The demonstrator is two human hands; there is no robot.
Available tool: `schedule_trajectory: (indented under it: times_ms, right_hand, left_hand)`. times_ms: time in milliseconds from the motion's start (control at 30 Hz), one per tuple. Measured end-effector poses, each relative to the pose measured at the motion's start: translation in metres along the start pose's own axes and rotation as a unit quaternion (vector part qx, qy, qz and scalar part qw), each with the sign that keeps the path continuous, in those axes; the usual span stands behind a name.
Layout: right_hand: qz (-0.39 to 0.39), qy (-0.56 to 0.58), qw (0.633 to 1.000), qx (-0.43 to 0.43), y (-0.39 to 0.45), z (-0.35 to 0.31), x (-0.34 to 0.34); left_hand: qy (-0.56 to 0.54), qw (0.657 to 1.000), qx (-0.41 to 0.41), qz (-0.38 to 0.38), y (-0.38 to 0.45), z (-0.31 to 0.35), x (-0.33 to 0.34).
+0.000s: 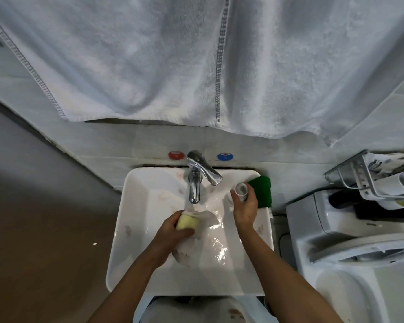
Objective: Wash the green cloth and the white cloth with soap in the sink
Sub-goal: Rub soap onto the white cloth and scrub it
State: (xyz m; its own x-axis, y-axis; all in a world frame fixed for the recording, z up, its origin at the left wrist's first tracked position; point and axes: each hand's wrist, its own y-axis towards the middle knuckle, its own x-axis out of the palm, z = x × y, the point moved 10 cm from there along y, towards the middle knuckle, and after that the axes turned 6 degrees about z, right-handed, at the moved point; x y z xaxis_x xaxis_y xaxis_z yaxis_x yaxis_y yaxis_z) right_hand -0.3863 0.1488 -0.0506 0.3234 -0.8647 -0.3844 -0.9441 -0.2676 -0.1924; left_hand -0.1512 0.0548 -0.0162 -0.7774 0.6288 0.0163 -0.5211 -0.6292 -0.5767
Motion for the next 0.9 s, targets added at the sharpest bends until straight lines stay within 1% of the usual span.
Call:
schedule_trajectory:
  times_ms: [133,200,300,367,433,533,667,733,800,900]
  right_hand:
    - [0.0,0.027,1.0,-0.008,0.001,-0.005,-0.008]
    - [-0.017,0.048,0.999,-0.007,-0.005,-0.011,-0.011]
    - [-0.058,0.079,0.994,-0.042,-0.024,-0.038,-0.018]
    - [-0.075,0.124,0.987,-0.073,-0.042,-0.062,-0.025]
    - [-0.094,0.165,0.978,-0.087,-0.059,-0.08,-0.028]
    - [-0.164,0.174,0.964,-0.114,-0.082,-0.105,-0.022]
    - [-0.31,0.096,0.935,-0.143,-0.11,-0.128,-0.002]
    - [-0.37,0.021,0.916,-0.155,-0.123,-0.133,0.007]
    - [-0.403,-0.053,0.896,-0.179,-0.132,-0.135,0.012]
    - [-0.406,-0.119,0.882,-0.206,-0.135,-0.142,0.01]
  left_hand:
    - [0.004,1.0,0.015,-0.007,-0.01,0.013,-0.001]
    - [0.009,1.0,0.022,-0.009,-0.014,0.019,-0.003]
    - [0.022,0.999,0.037,-0.02,-0.02,0.029,-0.003]
    - [0.026,0.998,0.047,-0.027,-0.024,0.037,-0.002]
    - [0.025,0.997,0.058,-0.034,-0.028,0.047,-0.001]
    - [0.025,0.995,0.078,-0.048,-0.033,0.061,0.001]
    - [0.029,0.993,0.103,-0.056,-0.04,0.075,0.0]
    - [0.04,0.991,0.111,-0.059,-0.043,0.08,0.001]
    - [0.042,0.99,0.12,-0.061,-0.048,0.085,0.002]
    - [0.038,0.99,0.124,-0.061,-0.054,0.088,0.003]
